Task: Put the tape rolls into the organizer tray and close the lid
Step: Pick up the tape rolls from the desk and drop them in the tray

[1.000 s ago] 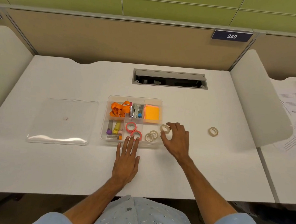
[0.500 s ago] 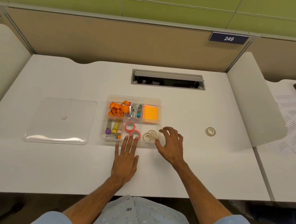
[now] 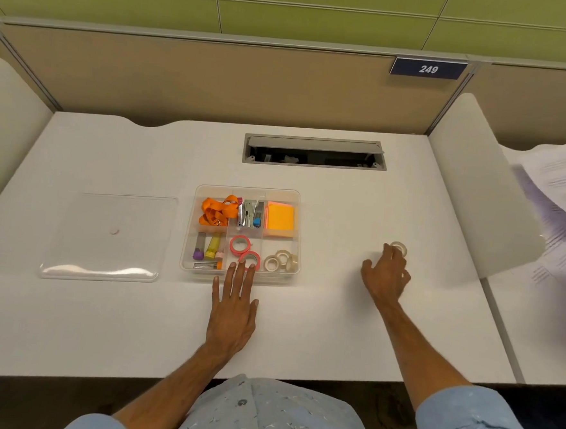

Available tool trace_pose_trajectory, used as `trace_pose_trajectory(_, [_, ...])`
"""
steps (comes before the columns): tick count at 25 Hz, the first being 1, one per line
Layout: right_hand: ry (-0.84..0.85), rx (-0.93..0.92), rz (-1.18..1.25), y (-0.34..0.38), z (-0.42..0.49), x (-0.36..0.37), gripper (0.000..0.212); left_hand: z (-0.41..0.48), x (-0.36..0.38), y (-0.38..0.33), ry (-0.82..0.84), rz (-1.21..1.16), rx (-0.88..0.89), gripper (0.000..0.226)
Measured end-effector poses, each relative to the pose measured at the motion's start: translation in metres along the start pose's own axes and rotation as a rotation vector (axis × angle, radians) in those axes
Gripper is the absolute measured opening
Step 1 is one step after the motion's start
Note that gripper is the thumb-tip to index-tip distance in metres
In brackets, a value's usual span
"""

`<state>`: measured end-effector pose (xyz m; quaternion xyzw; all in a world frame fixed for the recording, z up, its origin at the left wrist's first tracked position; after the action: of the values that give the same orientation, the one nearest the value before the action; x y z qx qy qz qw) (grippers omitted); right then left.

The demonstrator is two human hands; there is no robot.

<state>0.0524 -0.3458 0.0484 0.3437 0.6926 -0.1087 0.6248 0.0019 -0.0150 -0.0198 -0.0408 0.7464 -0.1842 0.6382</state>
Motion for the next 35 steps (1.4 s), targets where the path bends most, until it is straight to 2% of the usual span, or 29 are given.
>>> trace_pose_trajectory(2, [0.050, 0.049, -0.021, -0.015, 0.009, -0.004, 0.070, 0.001, 0.000, -0.001, 0.005, 0.004, -0.013, 0.072])
trace_pose_trajectory(5, [0.093, 0.035, -0.080, -0.028, 0.016, -0.004, 0.067, 0.000, 0.000, -0.003, -0.002, -0.012, -0.032, 0.071])
trace_pose_trajectory(11, [0.012, -0.082, -0.165, -0.018, 0.002, 0.007, 0.044, 0.000, -0.001, -0.005, 0.005, -0.026, -0.045, 0.073])
trace_pose_trajectory(16, [0.026, -0.148, -0.270, -0.003, -0.016, 0.016, 0.029, 0.000, -0.002, 0.000, 0.027, 0.004, -0.034, 0.073])
trace_pose_trajectory(19, [0.003, -0.178, -0.200, 0.008, -0.028, 0.019, 0.032, -0.001, -0.003, 0.001, 0.038, 0.020, -0.026, 0.073])
trace_pose_trajectory(23, [0.013, -0.294, -0.036, 0.034, -0.041, 0.020, 0.048, -0.001, -0.003, 0.003, 0.048, 0.020, -0.012, 0.073])
trace_pose_trajectory(26, [-0.033, -0.411, 0.059, 0.060, -0.052, 0.021, 0.043, -0.001, -0.004, 0.004, 0.057, 0.015, -0.003, 0.075])
trace_pose_trajectory(28, [-0.042, -0.475, 0.061, 0.079, -0.058, 0.023, 0.042, -0.001, -0.005, 0.005, 0.062, 0.011, 0.002, 0.076])
trace_pose_trajectory(35, [0.107, -0.602, -0.076, 0.118, -0.076, 0.043, 0.053, 0.002, -0.006, 0.008, 0.100, 0.025, 0.000, 0.076])
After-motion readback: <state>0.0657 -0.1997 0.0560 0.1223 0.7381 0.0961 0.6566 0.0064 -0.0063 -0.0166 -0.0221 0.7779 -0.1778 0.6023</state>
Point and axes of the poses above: each hand's wrist, its own z-axis towards the middle knuckle, its own x-axis out of the palm, y = z × x, the point moved 1 cm from there along z, towards the middle knuckle, and after that the axes turned 5 degrees about -z, right-handed, at the moved point
